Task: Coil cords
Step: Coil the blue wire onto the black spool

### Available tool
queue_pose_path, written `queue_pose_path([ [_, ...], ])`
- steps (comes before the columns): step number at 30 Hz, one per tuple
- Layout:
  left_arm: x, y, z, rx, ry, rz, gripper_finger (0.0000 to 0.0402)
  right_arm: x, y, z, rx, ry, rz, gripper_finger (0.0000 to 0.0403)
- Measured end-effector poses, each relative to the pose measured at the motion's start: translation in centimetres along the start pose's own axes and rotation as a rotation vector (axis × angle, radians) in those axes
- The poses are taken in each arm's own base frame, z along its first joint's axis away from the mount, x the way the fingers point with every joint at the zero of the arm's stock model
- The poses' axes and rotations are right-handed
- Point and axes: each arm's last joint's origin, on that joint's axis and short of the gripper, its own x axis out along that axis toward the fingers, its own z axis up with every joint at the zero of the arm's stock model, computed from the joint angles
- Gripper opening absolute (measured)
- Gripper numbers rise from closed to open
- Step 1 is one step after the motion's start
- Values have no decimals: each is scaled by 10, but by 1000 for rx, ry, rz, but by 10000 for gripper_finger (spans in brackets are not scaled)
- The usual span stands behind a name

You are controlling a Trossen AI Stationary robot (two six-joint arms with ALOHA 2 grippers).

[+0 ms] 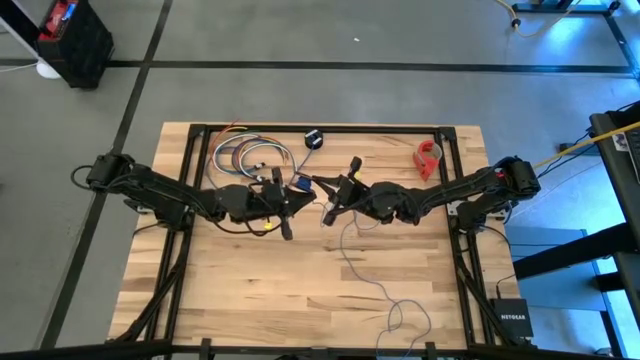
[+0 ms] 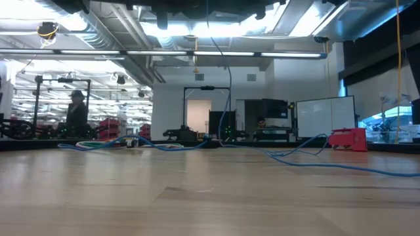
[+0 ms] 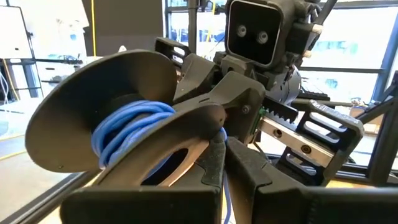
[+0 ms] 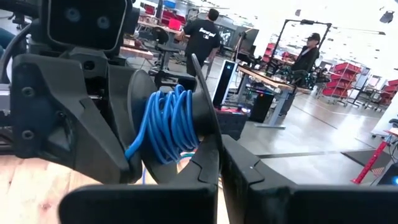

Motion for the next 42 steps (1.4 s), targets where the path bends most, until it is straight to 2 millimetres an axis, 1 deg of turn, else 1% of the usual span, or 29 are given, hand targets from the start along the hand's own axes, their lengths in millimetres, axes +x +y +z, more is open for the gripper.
queue_pose_path([
  [3, 0, 0, -1, 4, 8, 0, 10, 0, 0, 0, 1, 2, 2, 5],
  [7, 0, 0, -14, 38, 90, -2, 41, -1, -3, 10, 40, -50, -10, 5],
  [11, 0, 1, -7, 35, 62, 4, 74, 0, -1, 5, 19, -29, 4, 5],
  [14, 0, 2, -13, 59, 97, 6, 89, 0, -3, 11, 12, -51, -6, 5],
  [16, 1, 2, -10, 56, 85, 7, 96, 1, -3, 12, 5, -48, -4, 5],
  [23, 0, 2, -11, 72, 91, 6, 100, 1, -3, 15, -13, -60, -1, 5],
  [26, 0, 3, -14, 92, 123, 7, 100, 0, -4, 16, -16, -57, 0, 5],
  [29, 0, 4, -17, 106, 157, 12, 100, -3, -7, 21, -14, -64, -2, 5],
  [34, 1, 5, -17, 106, 155, 17, 100, -8, -12, 29, -17, -79, -8, 5],
  [42, 1, 5, -16, 89, 144, 17, 100, -10, -14, 29, -38, -57, -17, 5],
])
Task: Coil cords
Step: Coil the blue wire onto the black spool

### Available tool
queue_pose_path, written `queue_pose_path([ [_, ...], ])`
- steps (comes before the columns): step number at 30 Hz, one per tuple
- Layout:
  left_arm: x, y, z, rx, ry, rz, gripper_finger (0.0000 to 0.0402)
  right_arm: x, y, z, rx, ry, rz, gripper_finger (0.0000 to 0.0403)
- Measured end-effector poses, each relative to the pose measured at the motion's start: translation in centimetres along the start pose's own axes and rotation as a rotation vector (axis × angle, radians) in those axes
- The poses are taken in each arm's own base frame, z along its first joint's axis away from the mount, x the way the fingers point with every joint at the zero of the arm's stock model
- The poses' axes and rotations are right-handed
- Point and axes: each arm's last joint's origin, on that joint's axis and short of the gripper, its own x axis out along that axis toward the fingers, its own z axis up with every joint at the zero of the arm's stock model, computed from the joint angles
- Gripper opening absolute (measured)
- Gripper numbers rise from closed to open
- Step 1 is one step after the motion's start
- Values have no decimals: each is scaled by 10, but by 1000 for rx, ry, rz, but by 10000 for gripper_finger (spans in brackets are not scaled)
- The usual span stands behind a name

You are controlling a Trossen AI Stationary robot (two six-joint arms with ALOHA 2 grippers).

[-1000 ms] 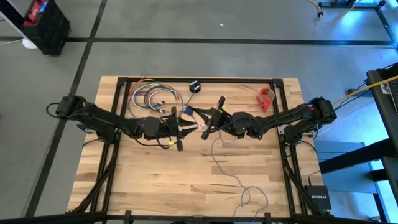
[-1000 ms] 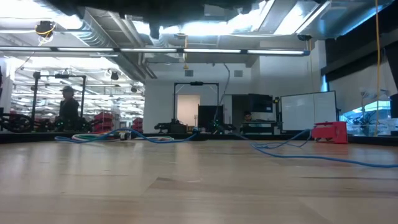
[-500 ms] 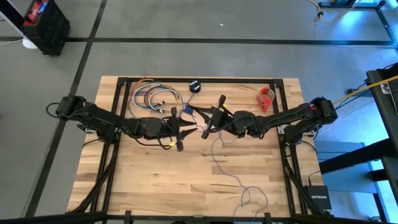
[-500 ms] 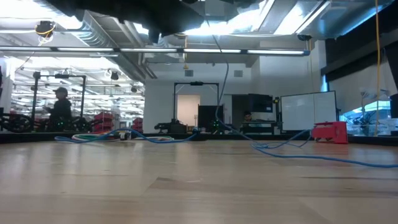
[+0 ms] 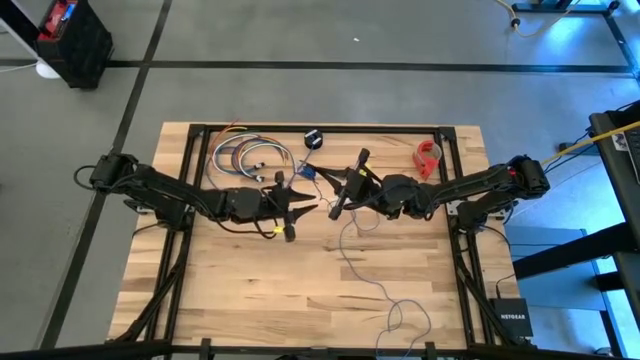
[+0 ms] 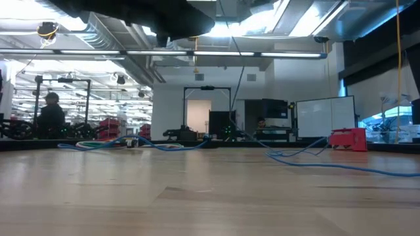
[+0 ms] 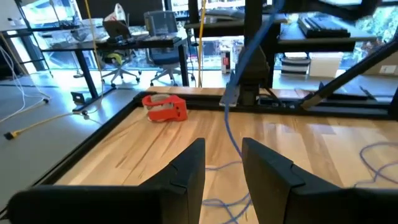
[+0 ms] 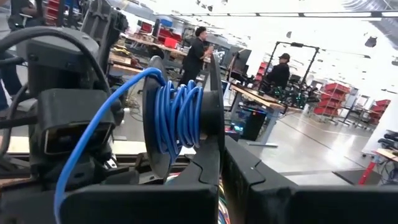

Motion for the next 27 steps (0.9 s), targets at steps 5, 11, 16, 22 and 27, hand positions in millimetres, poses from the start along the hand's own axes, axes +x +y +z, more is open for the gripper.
queue_pose_path([
  [5, 0, 0, 6, -31, -61, -1, 100, 0, 1, 0, 0, -8, 23, 5],
  [11, -1, -2, 10, -28, -97, -40, 100, 0, 3, -1, 21, -15, 86, 5],
  [16, -1, -3, 11, -14, -110, -95, 100, 0, 3, -1, 22, -14, 87, 5],
  [22, -2, -4, 13, 12, -128, -95, 100, 1, 5, -3, 42, -22, 112, 5],
  [27, 0, -8, 11, 41, -136, -101, 100, 4, 9, -7, 43, -24, 128, 5],
])
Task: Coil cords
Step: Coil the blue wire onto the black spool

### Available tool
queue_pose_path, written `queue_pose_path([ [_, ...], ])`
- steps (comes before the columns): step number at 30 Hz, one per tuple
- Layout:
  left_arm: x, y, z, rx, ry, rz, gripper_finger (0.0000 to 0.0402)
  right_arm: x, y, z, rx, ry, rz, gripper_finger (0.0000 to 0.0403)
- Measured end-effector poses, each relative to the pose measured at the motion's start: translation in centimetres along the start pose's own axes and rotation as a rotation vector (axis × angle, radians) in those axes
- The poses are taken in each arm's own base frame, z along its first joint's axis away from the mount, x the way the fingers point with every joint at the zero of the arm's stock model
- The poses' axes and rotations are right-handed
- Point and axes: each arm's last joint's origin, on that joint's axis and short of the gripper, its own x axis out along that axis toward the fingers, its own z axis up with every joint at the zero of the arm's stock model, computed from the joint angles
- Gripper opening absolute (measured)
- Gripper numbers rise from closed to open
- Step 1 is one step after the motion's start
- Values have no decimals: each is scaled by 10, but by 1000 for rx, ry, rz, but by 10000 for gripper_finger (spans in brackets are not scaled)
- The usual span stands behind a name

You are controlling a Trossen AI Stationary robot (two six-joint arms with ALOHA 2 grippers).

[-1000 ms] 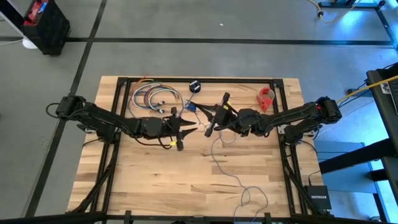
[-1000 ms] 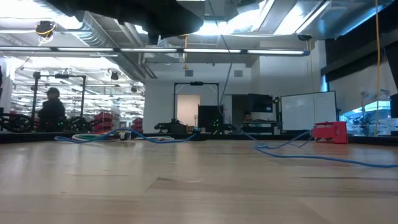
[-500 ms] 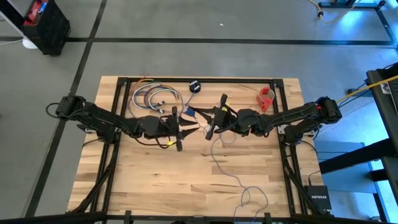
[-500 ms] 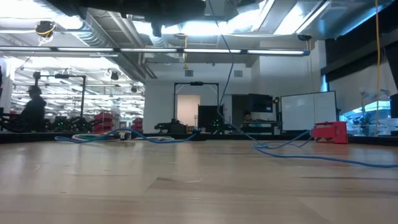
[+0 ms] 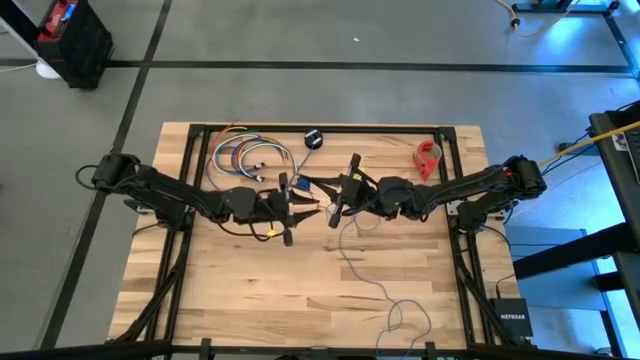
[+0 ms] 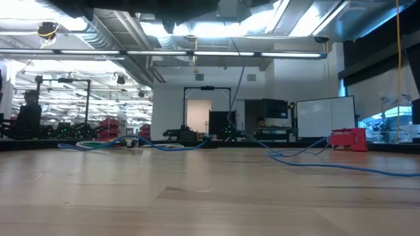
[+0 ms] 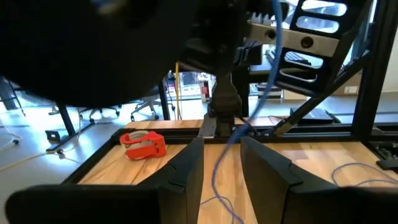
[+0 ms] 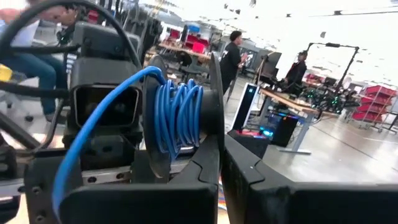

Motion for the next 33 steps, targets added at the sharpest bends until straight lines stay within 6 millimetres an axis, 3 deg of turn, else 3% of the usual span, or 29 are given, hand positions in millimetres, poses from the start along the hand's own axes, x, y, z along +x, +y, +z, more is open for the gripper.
queue_pose_path([
  [9, 6, -6, -5, 58, -14, -12, 92, 1, 1, -2, -2, 2, -2, 5],
  [18, 6, -5, -5, 56, -15, -8, 8, 1, 1, -2, -6, 7, -5, 5],
  [33, 9, 6, -11, 21, 40, 55, 1, -2, 5, 10, 41, -115, 49, 5],
])
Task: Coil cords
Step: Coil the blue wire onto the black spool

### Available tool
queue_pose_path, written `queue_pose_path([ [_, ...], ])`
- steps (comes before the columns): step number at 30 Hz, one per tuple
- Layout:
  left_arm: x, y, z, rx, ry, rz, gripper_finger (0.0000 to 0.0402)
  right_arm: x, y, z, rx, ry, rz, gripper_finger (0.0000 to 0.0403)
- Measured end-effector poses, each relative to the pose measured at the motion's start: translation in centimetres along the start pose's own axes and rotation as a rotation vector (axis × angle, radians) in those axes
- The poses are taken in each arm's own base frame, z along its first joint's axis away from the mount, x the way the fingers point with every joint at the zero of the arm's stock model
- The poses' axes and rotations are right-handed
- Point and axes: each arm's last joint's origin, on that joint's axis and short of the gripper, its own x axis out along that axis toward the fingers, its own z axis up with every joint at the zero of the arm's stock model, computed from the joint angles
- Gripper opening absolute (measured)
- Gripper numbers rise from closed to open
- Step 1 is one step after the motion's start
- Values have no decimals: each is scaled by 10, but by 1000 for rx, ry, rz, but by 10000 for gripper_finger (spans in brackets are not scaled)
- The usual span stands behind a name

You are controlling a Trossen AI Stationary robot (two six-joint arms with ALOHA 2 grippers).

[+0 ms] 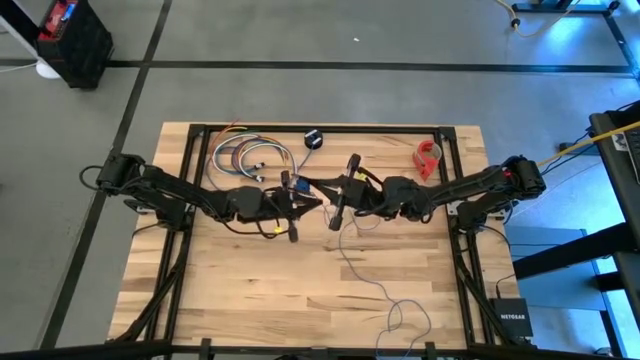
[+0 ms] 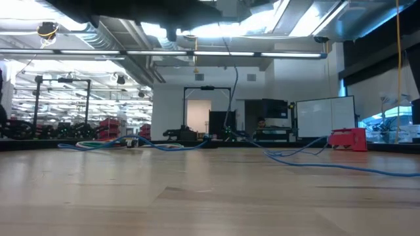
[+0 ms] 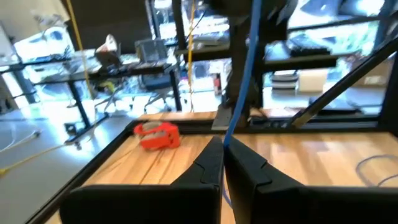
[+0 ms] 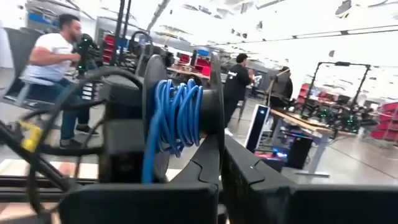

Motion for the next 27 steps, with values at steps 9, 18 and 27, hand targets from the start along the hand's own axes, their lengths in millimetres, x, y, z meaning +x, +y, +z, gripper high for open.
queue_pose_path([
  [9, -1, 2, -6, 68, 82, 40, 2, -25, 25, 19, -183, 92, -64, 5],
  [18, -5, 4, -7, 107, 132, 54, 2, -56, 51, 18, -331, 306, -78, 5],
  [27, -15, 9, -2, 94, 177, 72, 3, -74, 62, 0, -372, 486, -87, 5],
])
